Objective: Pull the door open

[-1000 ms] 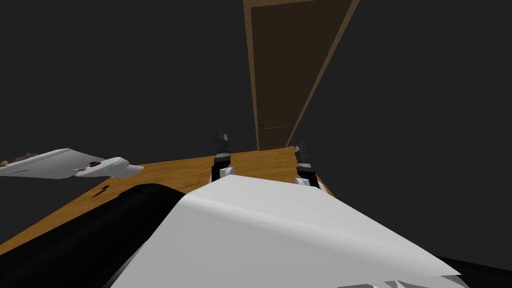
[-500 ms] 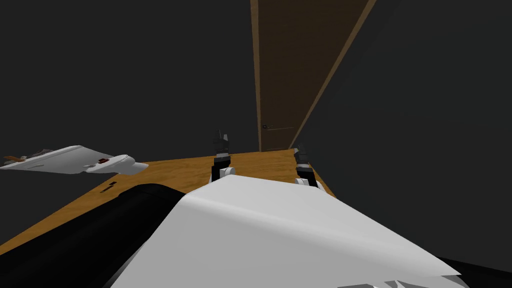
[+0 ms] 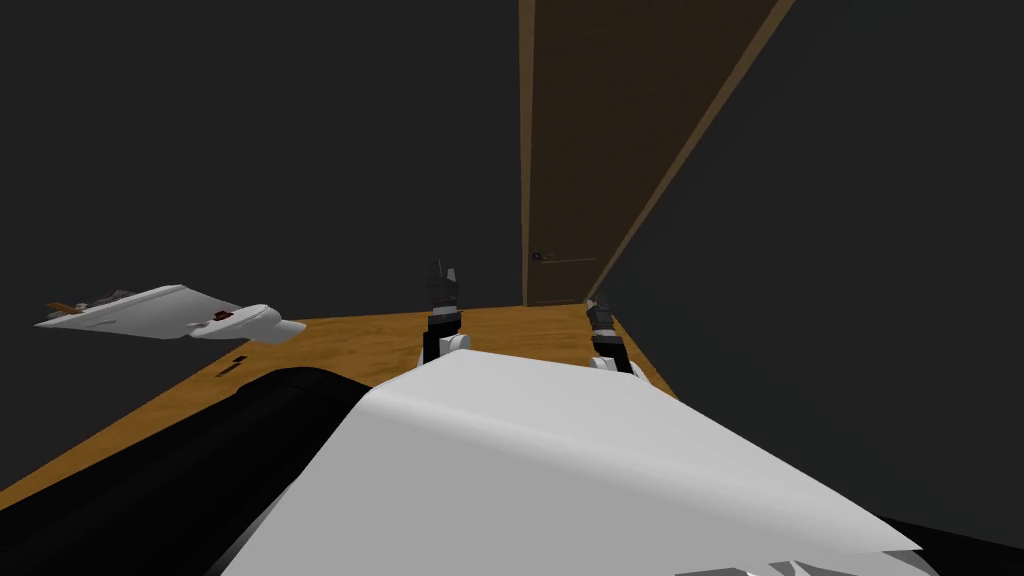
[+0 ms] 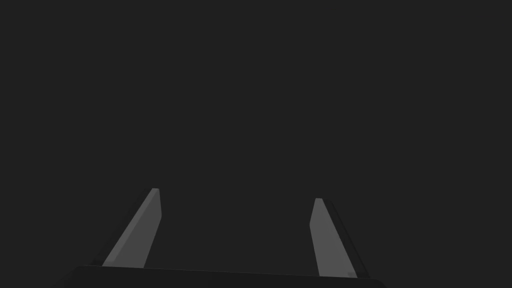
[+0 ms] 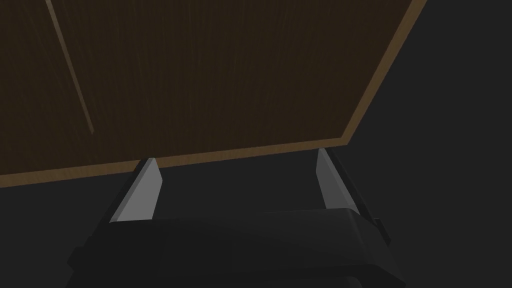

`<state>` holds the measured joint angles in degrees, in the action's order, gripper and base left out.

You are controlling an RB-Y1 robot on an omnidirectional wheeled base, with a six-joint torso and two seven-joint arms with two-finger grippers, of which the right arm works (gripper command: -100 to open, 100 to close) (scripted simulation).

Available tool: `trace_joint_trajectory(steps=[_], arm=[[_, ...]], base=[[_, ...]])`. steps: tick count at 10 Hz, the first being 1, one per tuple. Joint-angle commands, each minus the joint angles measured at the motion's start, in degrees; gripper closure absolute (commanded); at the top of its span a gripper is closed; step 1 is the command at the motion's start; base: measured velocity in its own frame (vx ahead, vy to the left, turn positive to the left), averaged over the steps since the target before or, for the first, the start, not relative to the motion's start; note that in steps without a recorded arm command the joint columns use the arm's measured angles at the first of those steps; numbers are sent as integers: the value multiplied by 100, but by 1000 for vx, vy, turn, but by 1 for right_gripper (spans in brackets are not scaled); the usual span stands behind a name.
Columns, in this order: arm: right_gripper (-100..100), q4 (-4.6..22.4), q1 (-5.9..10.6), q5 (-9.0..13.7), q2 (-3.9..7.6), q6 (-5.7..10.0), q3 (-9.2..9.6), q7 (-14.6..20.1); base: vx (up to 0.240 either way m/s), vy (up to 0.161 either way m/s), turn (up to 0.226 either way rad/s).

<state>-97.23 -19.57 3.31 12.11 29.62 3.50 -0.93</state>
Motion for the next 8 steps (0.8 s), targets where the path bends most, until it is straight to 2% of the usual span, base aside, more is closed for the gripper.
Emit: trace_joint_trajectory(steps=[1,8], arm=[[-100,270,90,47,83,87,-7,74],[-100,1288,437,224,378,353,-10,333]], base=[[102,61,95],[113,60,71]])
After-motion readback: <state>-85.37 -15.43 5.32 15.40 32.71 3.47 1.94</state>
